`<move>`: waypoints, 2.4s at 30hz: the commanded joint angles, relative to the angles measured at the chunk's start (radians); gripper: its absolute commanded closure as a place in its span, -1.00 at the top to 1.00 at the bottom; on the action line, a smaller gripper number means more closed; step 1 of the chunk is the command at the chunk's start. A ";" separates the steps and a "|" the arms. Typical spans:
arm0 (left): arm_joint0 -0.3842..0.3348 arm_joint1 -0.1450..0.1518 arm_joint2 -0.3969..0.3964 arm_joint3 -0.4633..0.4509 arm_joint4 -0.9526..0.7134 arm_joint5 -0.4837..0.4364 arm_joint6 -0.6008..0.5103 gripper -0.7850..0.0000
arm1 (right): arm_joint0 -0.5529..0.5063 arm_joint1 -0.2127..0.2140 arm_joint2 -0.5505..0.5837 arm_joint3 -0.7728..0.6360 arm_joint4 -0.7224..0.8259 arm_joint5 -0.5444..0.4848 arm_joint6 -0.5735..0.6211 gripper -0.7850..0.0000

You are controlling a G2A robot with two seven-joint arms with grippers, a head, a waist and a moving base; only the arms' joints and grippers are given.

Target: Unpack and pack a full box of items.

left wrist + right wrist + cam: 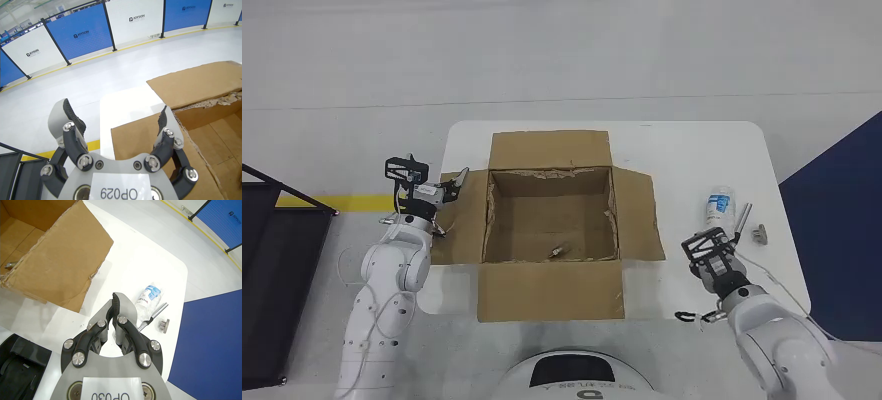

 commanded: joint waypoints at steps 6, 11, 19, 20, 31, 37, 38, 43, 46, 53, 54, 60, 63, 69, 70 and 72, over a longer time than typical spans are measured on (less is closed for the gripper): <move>0.000 0.000 0.000 0.000 0.000 0.000 0.000 1.00 | 0.000 0.001 -0.003 -0.005 0.039 -0.060 -0.113 1.00; 0.000 0.000 0.000 0.000 0.000 0.000 0.000 1.00 | 0.000 0.001 -0.003 -0.005 0.039 -0.060 -0.113 1.00; 0.000 0.000 0.000 0.000 0.000 0.000 0.000 1.00 | 0.000 0.001 -0.003 -0.005 0.039 -0.060 -0.113 1.00; 0.000 0.000 0.000 0.000 0.000 0.000 0.000 1.00 | 0.000 0.001 -0.003 -0.005 0.039 -0.060 -0.113 1.00; 0.000 0.000 0.000 0.000 0.000 0.000 0.000 1.00 | 0.290 0.007 -0.250 -0.005 -0.079 -0.276 -0.054 1.00; 0.000 0.000 0.000 0.000 0.000 0.000 0.000 1.00 | 0.415 -0.003 -0.370 0.030 -0.034 -0.293 0.062 1.00; 0.000 0.000 0.000 0.000 0.000 0.000 0.000 1.00 | 0.415 -0.003 -0.370 0.030 -0.034 -0.293 0.062 1.00; 0.000 0.000 0.000 0.000 0.000 0.000 0.000 1.00 | 0.415 -0.003 -0.370 0.030 -0.034 -0.293 0.062 1.00; 0.000 0.000 0.000 0.000 0.000 0.000 0.000 1.00 | 0.415 -0.003 -0.370 0.030 -0.034 -0.293 0.062 1.00; 0.000 0.000 0.000 0.000 0.000 0.000 0.000 1.00 | 0.643 -0.027 -0.550 0.173 0.014 -0.315 0.219 1.00; 0.000 0.000 0.000 0.000 0.000 0.000 0.000 1.00 | 0.712 -0.037 -0.592 0.217 0.044 -0.298 0.268 1.00; 0.000 0.000 0.000 0.000 0.000 0.000 0.000 1.00 | 1.004 -0.104 -0.811 0.491 0.168 -0.171 0.498 0.65; 0.000 0.000 0.000 0.000 0.000 0.000 0.000 1.00 | 1.101 -0.134 -0.882 0.616 0.249 -0.143 0.556 0.59; 0.000 0.000 0.000 0.000 0.000 0.000 0.000 1.00 | 1.217 -0.179 -0.964 0.830 0.392 -0.133 0.636 0.44; 0.000 0.000 0.000 0.000 0.000 0.000 0.000 1.00 | 1.228 -0.185 -0.973 0.860 0.418 -0.135 0.641 0.46; 0.000 0.000 0.000 0.000 0.000 0.000 0.000 1.00 | 1.246 -0.195 -0.982 0.915 0.462 -0.140 0.635 0.40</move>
